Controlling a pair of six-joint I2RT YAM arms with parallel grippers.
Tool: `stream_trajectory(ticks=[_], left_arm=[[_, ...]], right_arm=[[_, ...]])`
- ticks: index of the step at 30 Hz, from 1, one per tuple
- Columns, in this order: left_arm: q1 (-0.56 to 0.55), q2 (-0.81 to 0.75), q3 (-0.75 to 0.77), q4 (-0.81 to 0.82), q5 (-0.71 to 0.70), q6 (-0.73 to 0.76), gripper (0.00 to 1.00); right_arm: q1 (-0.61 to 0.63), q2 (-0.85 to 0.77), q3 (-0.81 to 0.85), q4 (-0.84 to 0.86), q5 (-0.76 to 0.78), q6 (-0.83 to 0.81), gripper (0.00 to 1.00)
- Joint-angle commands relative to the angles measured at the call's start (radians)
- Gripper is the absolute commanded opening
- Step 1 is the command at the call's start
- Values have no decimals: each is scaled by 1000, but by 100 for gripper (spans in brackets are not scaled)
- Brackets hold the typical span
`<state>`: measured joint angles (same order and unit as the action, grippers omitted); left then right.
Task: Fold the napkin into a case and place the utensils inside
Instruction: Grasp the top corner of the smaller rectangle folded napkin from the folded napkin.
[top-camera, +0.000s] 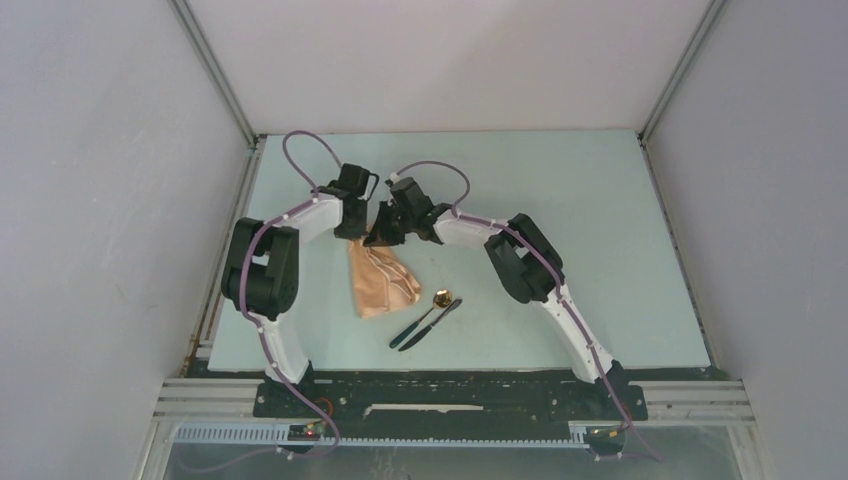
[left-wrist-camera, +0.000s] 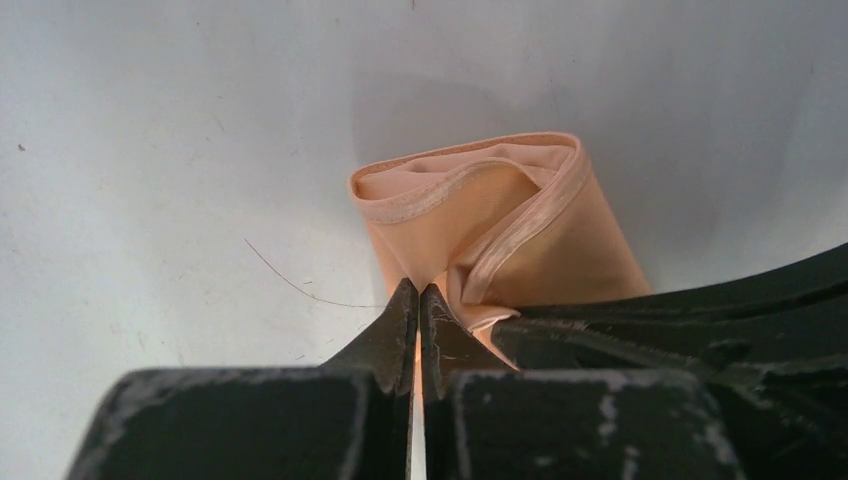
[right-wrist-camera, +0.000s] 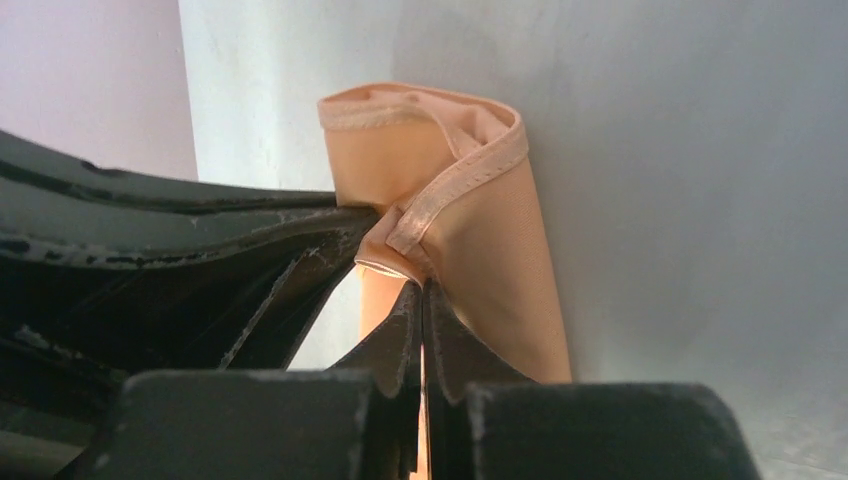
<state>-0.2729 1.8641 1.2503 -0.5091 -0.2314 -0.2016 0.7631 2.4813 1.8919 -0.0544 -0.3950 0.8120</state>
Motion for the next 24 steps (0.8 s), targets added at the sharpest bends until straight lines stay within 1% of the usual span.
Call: stream_trajectory(ticks=[1,4,7,12,16,18,21,24], left_arm=[[18,-57,-14,53,23,-12,0],[29,-67,-22,61,46,-15,0],[33,-83,-33,68,57,-20,0],[35,-119,-58,85,88,-27,0],[35,-140,-77,87,108,-26,0],[36,-148,-88,89,117,-23,0],[40,-154,-89,89,122,-27,0],[44,-160,-86,90,135,-32,0]], right_arm=[[29,-83,-28,72,-43,31,0],[28,-101,-71,118,-65,28,0],[27,-108,-84,117,-65,26,0],[24,-58,-13,59,-68,30,0],[22,-47,0,18,-26,66,0],[19,-29,37,-9,-18,81,0],[20,0,93,-85,-2,83,0],[28,-16,61,-70,10,83,0]])
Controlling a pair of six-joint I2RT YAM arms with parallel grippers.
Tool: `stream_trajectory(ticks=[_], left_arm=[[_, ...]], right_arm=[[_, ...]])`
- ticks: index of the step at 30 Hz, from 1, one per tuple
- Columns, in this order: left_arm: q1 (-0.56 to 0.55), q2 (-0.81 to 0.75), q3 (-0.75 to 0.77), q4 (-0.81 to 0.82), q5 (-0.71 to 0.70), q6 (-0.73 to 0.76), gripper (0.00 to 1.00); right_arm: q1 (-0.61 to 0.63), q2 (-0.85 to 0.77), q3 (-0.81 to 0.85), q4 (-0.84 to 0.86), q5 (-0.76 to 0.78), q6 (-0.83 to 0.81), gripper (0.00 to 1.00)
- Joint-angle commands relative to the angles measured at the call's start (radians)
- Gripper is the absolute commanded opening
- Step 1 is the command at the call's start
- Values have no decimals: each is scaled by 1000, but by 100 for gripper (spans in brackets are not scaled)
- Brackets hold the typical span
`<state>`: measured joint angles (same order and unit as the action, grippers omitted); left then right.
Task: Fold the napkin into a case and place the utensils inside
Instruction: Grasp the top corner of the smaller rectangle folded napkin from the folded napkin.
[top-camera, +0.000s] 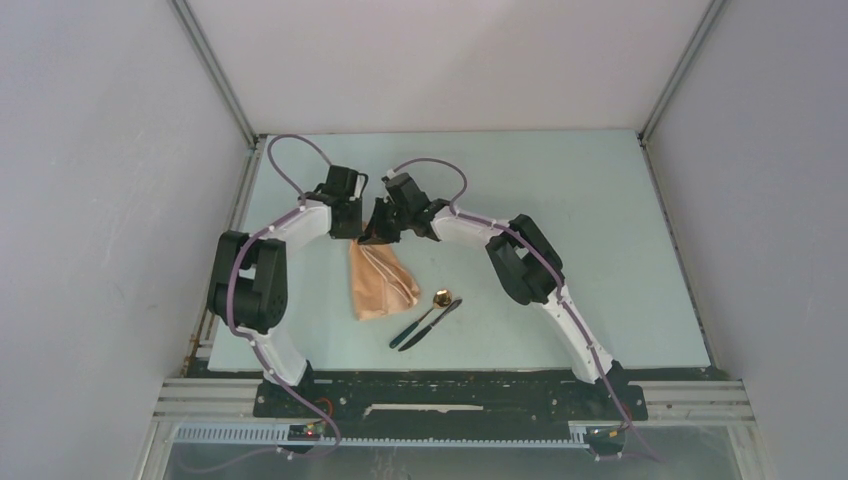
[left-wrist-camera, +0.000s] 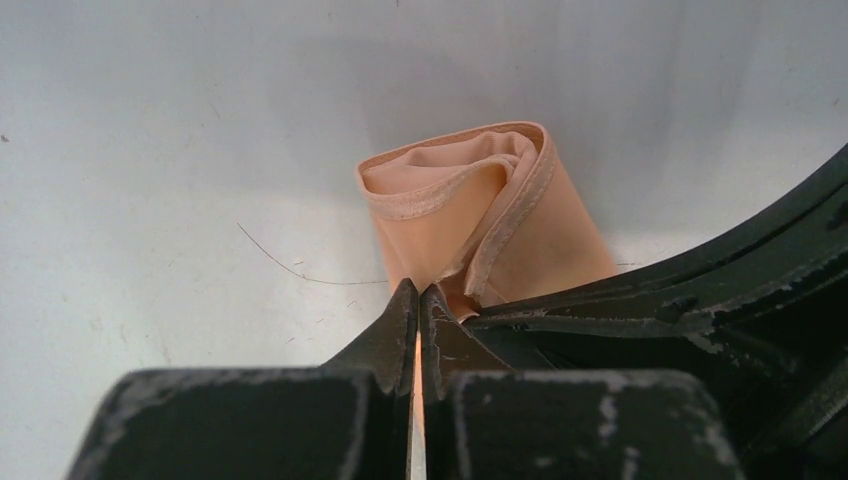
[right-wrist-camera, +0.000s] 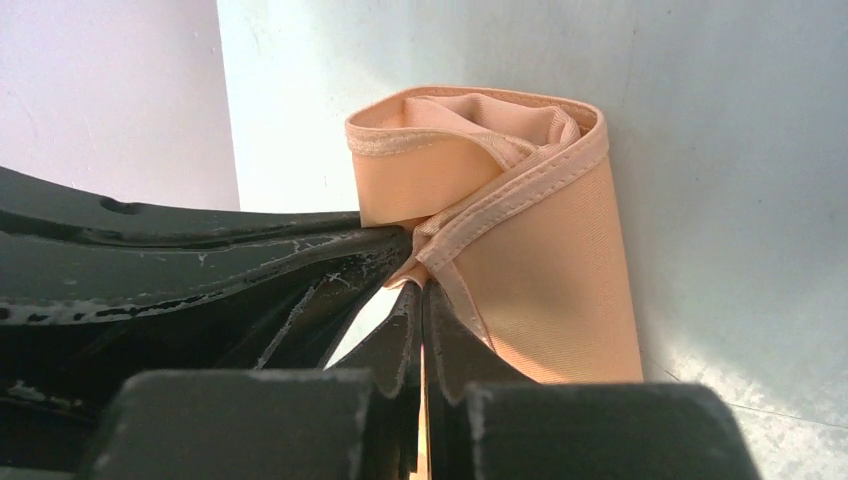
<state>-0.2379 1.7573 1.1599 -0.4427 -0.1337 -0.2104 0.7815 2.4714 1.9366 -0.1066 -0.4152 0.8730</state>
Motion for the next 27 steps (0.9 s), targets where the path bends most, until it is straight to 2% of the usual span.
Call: stream_trajectory(ticks=[1,7,12,18,20,22,27], left_arm=[[9,-54,4,26,40,-23,0],[13,-66,-14,27,50,-28,0],[27,-82,-18,7,61,-16,0],[46,-96,-20,-16,90,13,0],[58,-90,-17,-17,121,12,0],[66,-75,-4,-33,180,11,0],[102,-78,-19,-45,223,2,0]], right_arm=[[11,-9,6,-6,29,27,0],[3,21,34,-5,20,82,0],[-6,42,32,65,-25,167,0],[-9,61,42,86,-13,188,0],[-5,88,80,60,-11,181,0],[-5,99,79,111,-13,205,0],[2,143,121,185,-27,207,0]])
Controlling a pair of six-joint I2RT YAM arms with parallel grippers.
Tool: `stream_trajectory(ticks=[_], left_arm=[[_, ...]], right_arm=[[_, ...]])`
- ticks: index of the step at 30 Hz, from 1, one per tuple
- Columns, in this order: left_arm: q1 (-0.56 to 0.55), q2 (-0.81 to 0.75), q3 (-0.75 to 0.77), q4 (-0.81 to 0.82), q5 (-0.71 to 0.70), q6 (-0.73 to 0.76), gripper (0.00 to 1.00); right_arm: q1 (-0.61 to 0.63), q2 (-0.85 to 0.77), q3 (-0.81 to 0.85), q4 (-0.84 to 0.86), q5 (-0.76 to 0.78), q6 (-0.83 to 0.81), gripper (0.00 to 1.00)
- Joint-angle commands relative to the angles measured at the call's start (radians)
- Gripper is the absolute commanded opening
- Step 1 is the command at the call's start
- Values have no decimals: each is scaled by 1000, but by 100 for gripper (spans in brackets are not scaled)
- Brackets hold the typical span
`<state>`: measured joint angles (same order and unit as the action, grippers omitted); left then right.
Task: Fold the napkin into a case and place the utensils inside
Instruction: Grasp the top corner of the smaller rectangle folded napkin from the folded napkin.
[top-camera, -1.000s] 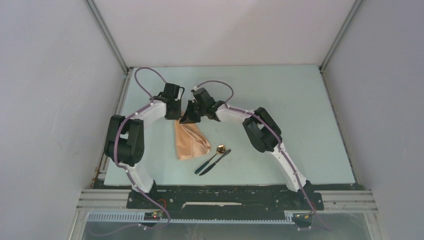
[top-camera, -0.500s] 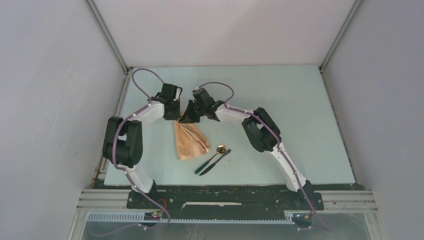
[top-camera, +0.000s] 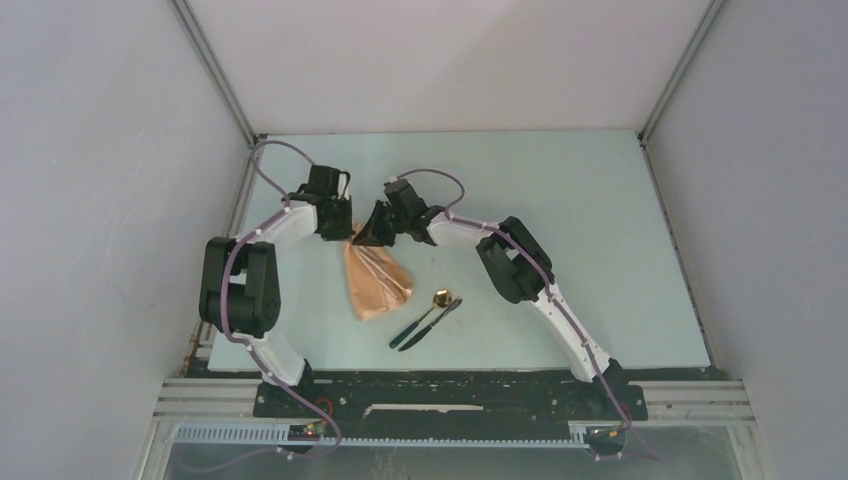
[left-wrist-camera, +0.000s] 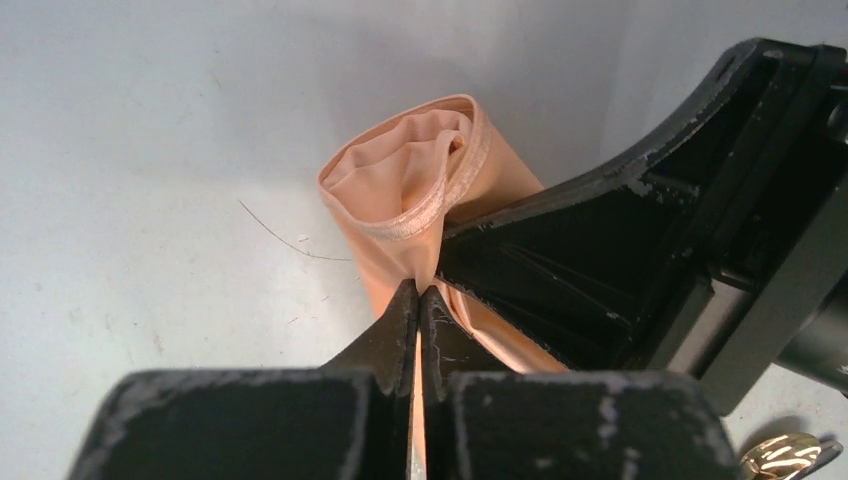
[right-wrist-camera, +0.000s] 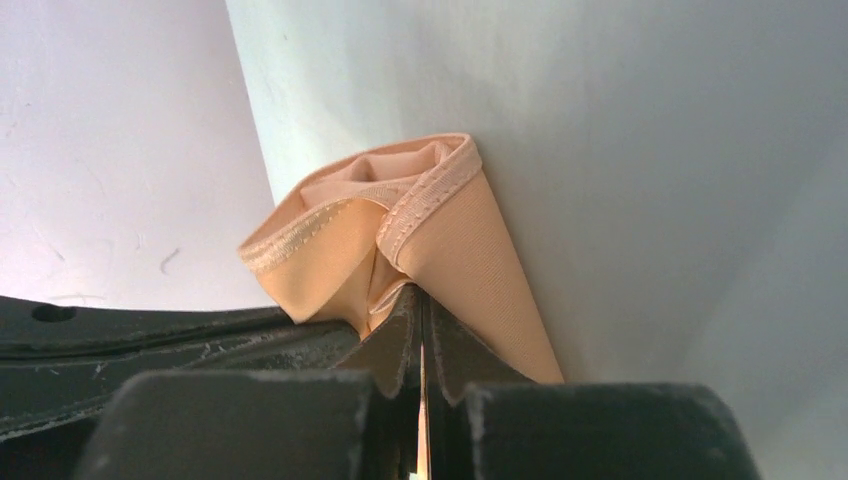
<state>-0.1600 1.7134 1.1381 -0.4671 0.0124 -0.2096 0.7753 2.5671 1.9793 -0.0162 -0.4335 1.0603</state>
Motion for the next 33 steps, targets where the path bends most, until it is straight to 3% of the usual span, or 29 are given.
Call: stream_trajectory(ticks=[1,10,13,15,17,23,26,31,33], left_arm=[[31,-32,6,-31,81,0,0],[89,-25,-9,-50,112,-101,5],[120,-27,-30,-49,142,-171,17],[140,-57,-72,-26,145,-217,34],[156,-113,-129,4,129,-267,43],[229,-303,-335,130,150,-435,54],[240,-291,-390,205,234,-504,54],[237,-212,-469,334,346,-594,42],[235,-210,-495,363,356,-617,41]], right_arm=[[11,60,96,96,-14,11,0],[2,85,76,239,-26,52,0],[12,85,75,234,-17,54,0],[17,86,75,217,-4,53,0],[19,88,77,211,-3,52,0],[16,75,74,169,0,15,0],[16,55,60,150,5,-8,0],[16,33,53,115,2,-51,0],[16,31,55,114,0,-62,0]])
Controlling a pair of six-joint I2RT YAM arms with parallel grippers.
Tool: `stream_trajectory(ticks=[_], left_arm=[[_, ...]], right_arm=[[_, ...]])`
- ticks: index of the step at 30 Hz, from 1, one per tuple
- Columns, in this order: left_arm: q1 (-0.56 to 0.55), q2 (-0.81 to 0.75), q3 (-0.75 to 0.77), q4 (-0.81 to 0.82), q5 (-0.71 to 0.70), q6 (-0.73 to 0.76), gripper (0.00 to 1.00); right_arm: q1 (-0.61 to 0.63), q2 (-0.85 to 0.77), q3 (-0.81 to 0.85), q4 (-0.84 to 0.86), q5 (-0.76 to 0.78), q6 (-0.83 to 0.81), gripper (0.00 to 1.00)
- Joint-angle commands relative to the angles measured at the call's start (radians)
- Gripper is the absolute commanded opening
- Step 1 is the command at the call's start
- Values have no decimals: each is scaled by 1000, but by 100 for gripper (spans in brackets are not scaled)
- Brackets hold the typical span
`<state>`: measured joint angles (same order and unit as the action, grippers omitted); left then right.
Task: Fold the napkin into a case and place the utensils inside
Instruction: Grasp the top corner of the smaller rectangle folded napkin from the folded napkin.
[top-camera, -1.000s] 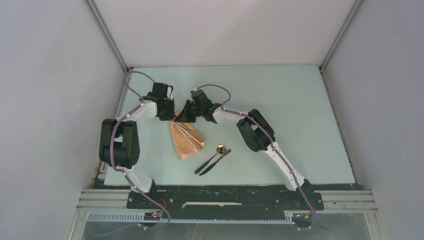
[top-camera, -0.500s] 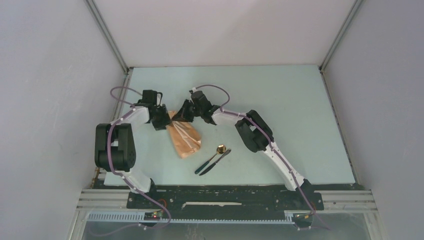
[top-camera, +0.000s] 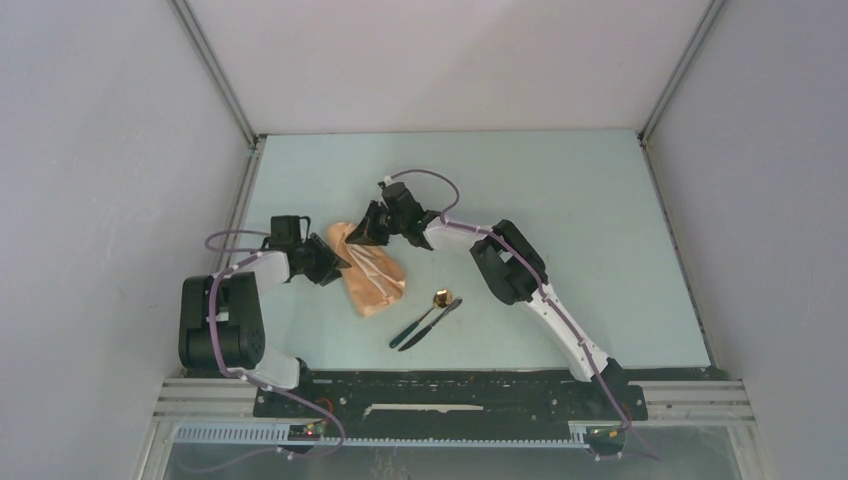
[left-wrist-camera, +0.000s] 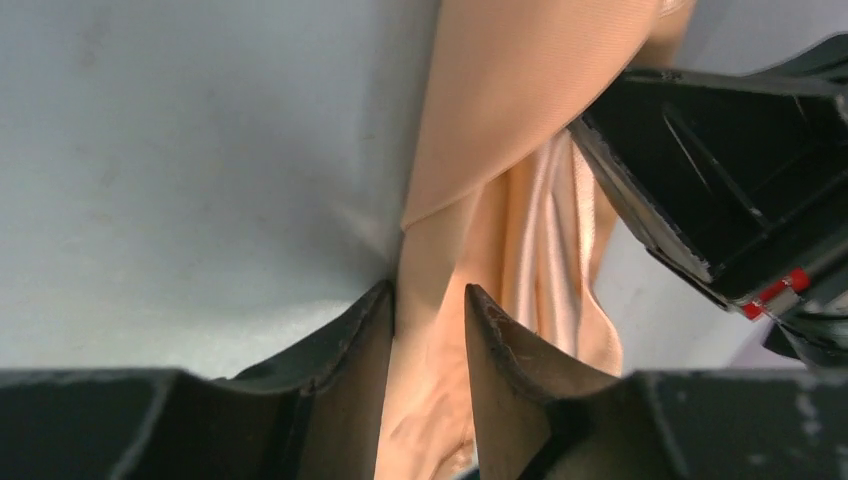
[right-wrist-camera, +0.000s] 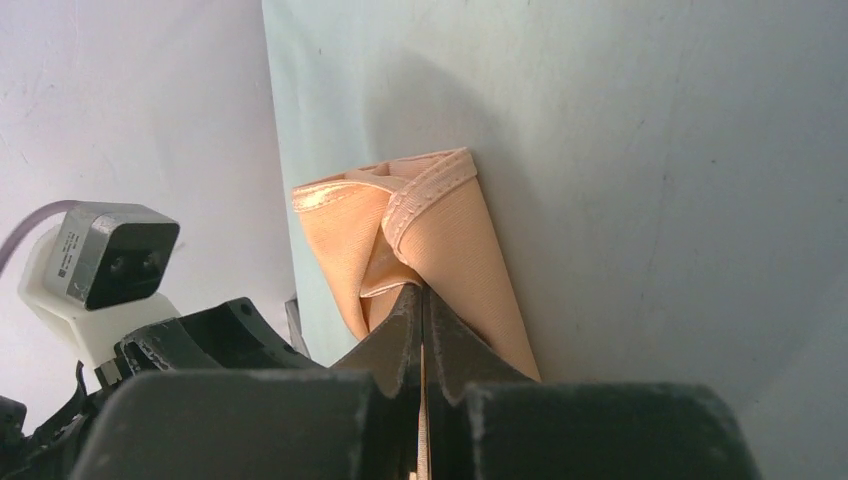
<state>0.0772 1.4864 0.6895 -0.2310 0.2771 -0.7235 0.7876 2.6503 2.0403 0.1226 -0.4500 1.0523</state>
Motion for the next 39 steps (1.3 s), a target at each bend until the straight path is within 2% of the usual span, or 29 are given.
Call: stream_trajectory(ticks=[1,5,7,10,12,16,18,22,23,25,28,34,39], left_arm=[[-5,17,-57,134,93,-110,40],[-11,35,-119,217,141,-166,25],[-33,58,-143,284,160,-205,21],[-59,97,-189,415,199,-281,16],[-65,95,-198,428,202,-287,18],[-22,-8,-193,272,163,-202,42],[2,-92,-147,109,108,-114,45],[2,-191,44,-199,-117,63,51],[-2,-175,101,-252,-152,92,50],[-24,-112,208,-339,-189,143,38],[-83,-9,329,-417,-268,194,28],[-175,166,511,-491,-351,246,30],[-216,227,554,-520,-381,261,28]], right_arm=[[4,-51,-1,-27,12,-56,0],[7,-60,8,-41,-6,-89,0],[9,-73,8,-49,-17,-109,0],[10,-96,-3,-77,-17,-149,0],[8,-104,-19,-54,-39,-160,0],[16,-96,-1,-76,-43,-183,0],[19,-96,-3,-74,-35,-184,0],[20,-104,-13,-82,-20,-193,0],[19,-105,-14,-83,-16,-197,0],[19,-108,-16,-82,-13,-198,0],[20,-112,-17,-80,-12,-197,0],[21,-110,-15,-80,-8,-197,0],[23,-120,-26,-86,10,-197,0]])
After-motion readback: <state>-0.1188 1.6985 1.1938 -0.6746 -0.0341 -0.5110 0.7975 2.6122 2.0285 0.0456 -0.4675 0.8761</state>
